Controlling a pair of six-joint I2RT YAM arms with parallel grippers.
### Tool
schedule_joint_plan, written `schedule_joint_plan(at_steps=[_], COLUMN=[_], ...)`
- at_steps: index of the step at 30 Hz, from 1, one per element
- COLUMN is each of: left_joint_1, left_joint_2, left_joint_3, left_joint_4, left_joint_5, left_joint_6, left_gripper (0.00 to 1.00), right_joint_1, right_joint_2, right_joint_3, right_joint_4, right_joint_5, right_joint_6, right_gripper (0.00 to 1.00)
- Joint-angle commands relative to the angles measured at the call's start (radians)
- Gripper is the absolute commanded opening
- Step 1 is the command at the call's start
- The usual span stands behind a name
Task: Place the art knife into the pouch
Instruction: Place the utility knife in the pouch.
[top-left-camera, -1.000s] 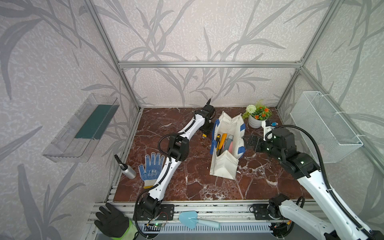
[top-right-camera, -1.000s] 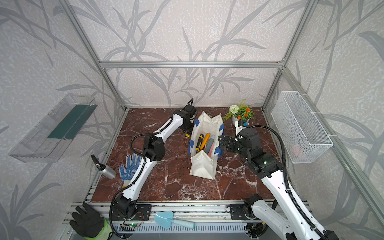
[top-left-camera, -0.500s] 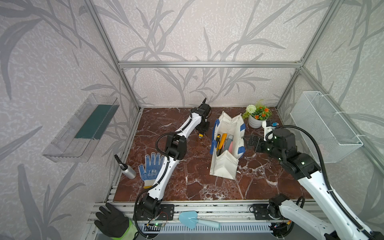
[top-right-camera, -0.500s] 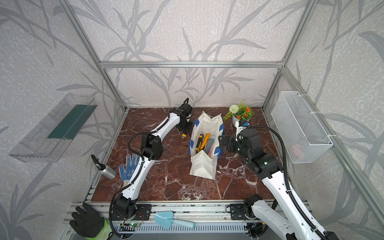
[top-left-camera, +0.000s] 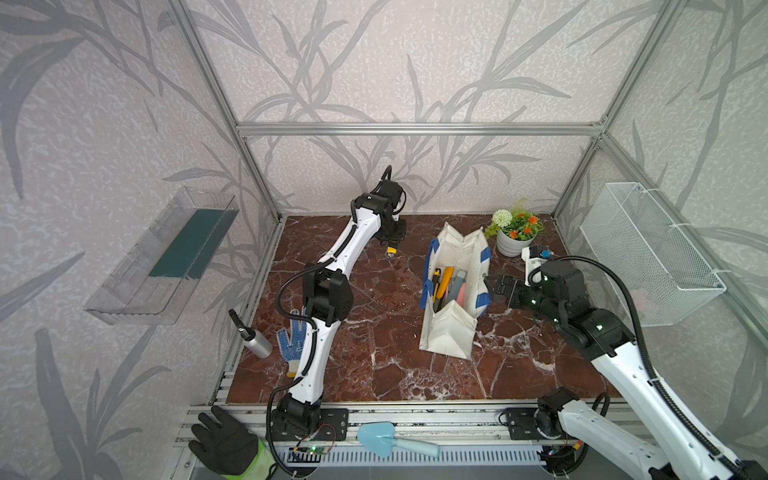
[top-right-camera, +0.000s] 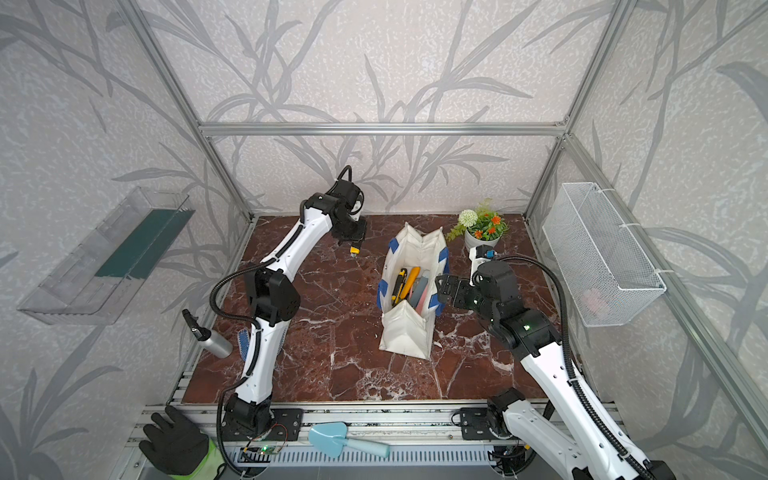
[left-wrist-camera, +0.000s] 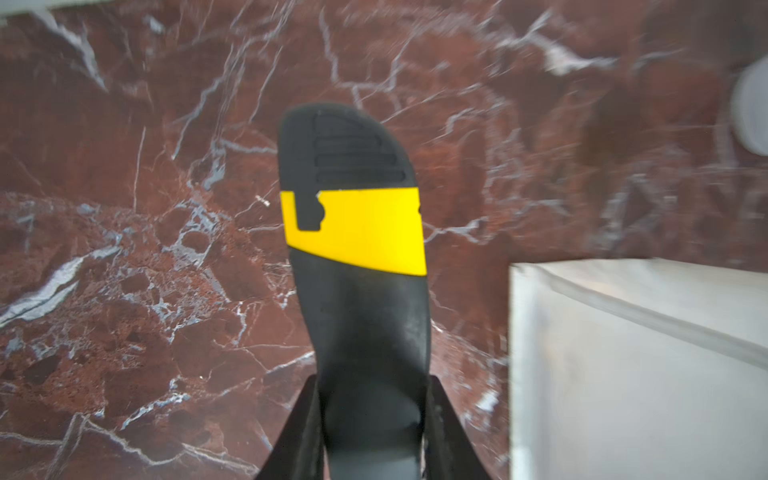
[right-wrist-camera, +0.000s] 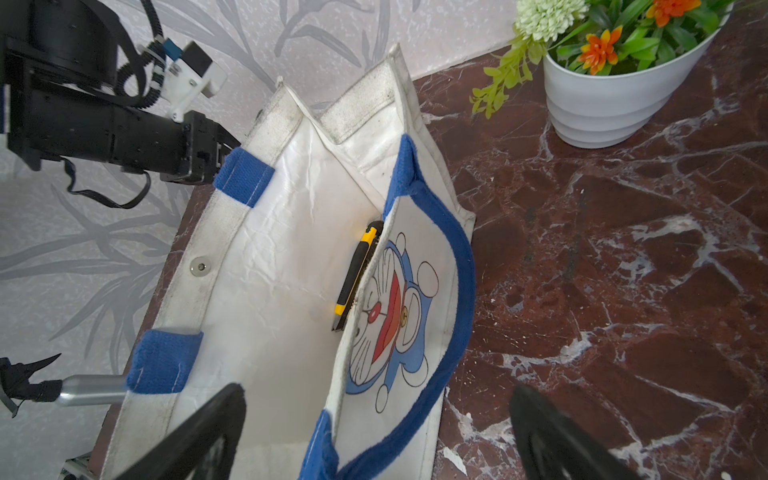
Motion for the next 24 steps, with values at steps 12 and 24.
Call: schedule_joint_plan(at_steps=[12, 24], left_joint_1=[-0.102, -0.224], left_joint_2=[-0.250, -0.354], left_joint_3=[0.056, 0.021], left_joint_4=[-0.064, -0.007], left_joint_5=[0.094, 0.192], left_joint_6=[0.056, 0.076], left_gripper=[0.21, 0.20], right_joint_1=[-0.003, -0.003], right_joint_2=[-0.016, -0.019], right_joint_3=[-0.034, -0.039], right_joint_4=[0.052, 0.054], right_joint_5=[-0.024, -0.032], right_joint_6=[0.045, 0.053], right_gripper=[0.99, 0.99])
